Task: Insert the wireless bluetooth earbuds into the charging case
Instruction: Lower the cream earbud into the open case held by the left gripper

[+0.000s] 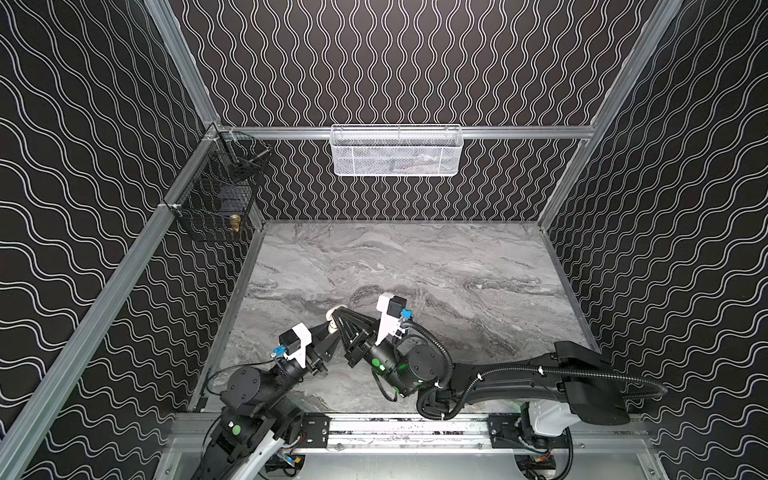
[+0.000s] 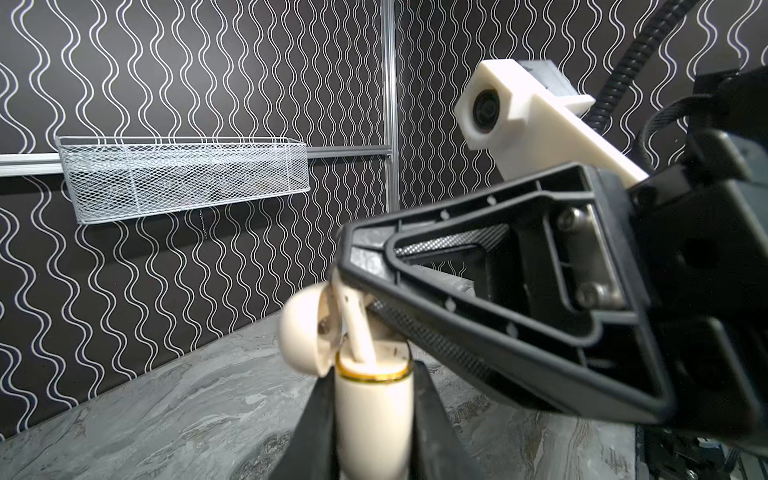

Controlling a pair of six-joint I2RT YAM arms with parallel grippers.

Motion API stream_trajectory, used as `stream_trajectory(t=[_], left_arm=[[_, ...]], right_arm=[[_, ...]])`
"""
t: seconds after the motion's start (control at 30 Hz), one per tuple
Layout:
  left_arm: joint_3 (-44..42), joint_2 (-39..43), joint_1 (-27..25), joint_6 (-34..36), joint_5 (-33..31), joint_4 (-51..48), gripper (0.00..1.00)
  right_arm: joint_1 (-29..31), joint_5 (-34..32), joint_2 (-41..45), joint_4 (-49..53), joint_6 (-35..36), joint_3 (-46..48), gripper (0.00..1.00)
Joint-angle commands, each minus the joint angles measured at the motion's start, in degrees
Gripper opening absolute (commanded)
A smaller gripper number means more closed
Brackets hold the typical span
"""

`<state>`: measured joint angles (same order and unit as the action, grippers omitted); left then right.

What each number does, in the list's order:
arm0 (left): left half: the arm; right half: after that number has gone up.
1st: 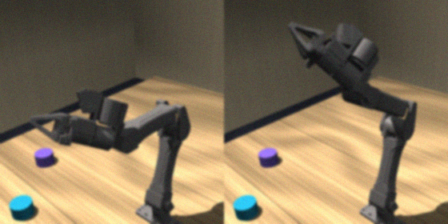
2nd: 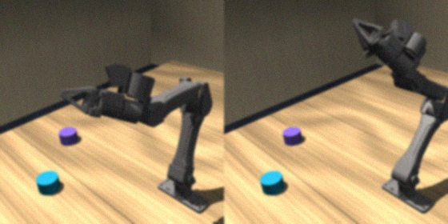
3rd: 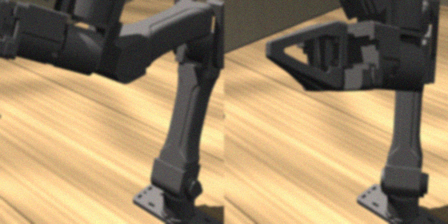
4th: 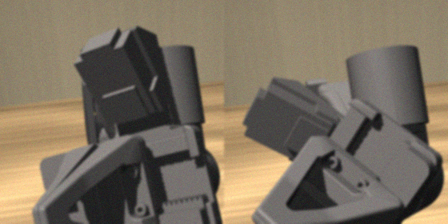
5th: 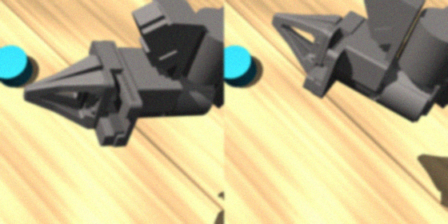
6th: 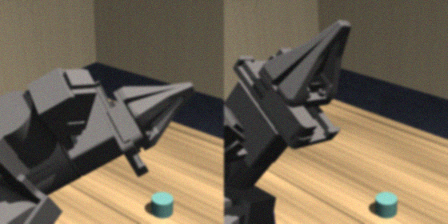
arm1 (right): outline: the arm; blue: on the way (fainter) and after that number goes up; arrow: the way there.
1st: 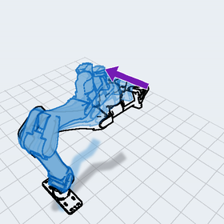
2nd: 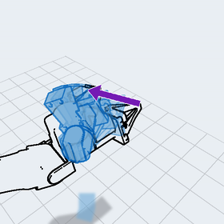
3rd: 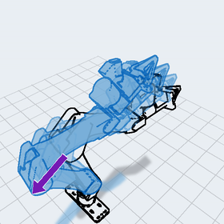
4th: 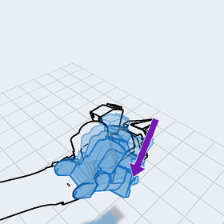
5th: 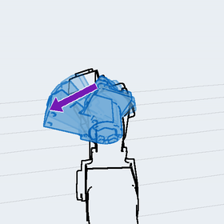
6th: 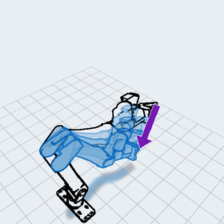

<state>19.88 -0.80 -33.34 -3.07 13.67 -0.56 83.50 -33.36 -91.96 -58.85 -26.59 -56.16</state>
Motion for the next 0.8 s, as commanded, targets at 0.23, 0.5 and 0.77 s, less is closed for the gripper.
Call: stream_trajectory(t=[0.23, 0.5, 0.77], left_arm=[[0.4, 0.1, 0.0, -0.8, -1.2, 4.4, 0.0], [0.9, 0.1, 0.0, -0.9, -1.3, 3.8, 0.0], [1.2, 0.1, 0.0, -1.0, -0.8, 3.8, 0.0]], right_arm=[[1.8, -1.3, -1.7, -0.2, -1.3, 0.0, 0.07], [3.2, -3.5, -2.3, 1.4, -2.9, -0.4, 0.06], [3.4, -3.6, -2.4, 2.9, -2.4, -0.4, 0.19]])
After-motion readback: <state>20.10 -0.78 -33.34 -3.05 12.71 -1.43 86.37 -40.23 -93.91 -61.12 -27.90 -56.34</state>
